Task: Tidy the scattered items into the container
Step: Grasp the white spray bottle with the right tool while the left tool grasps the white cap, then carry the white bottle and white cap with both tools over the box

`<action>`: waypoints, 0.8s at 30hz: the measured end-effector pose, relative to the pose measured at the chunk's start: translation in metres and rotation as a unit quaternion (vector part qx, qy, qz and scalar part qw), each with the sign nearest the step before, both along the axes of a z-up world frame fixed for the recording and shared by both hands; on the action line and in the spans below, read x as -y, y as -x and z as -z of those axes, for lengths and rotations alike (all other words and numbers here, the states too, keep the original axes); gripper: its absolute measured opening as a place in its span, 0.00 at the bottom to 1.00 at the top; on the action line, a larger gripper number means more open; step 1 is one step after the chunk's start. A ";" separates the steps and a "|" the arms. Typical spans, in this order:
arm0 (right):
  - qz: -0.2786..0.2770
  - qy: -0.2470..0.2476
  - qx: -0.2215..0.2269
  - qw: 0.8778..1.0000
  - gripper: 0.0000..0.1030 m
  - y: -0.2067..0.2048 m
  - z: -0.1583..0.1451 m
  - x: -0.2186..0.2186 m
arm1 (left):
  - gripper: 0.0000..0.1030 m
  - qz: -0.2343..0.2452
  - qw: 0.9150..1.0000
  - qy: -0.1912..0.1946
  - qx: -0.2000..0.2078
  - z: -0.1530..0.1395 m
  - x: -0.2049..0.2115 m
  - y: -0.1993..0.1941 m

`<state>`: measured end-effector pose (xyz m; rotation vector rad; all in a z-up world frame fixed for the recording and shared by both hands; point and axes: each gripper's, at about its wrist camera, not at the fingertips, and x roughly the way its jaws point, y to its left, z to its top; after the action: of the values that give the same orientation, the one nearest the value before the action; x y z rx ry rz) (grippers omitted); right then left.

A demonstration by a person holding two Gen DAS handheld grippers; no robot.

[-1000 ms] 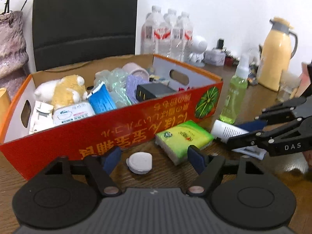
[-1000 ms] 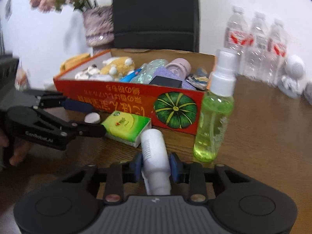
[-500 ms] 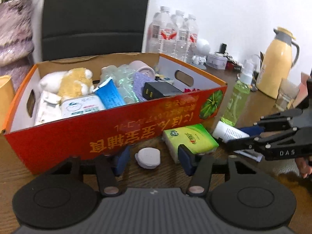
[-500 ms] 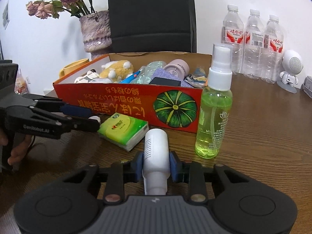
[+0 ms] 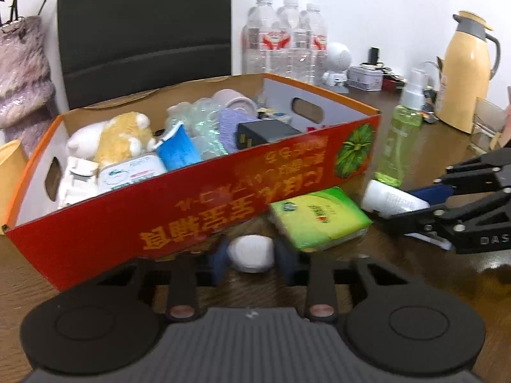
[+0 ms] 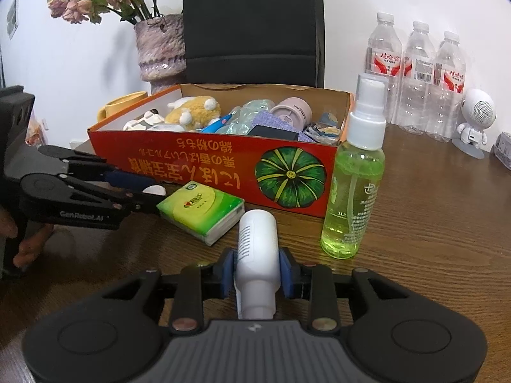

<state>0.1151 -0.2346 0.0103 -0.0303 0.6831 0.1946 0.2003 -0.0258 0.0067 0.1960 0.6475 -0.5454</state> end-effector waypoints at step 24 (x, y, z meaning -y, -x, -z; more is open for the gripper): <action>0.180 -0.106 -0.068 0.976 0.26 -0.190 -0.077 0.008 | 0.28 -0.173 0.963 0.112 -0.172 -0.056 0.036 -0.142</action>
<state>0.3049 -0.2424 0.0877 0.3123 0.7891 -0.0804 0.3425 -0.0622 0.0625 -0.2280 0.9289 -0.3117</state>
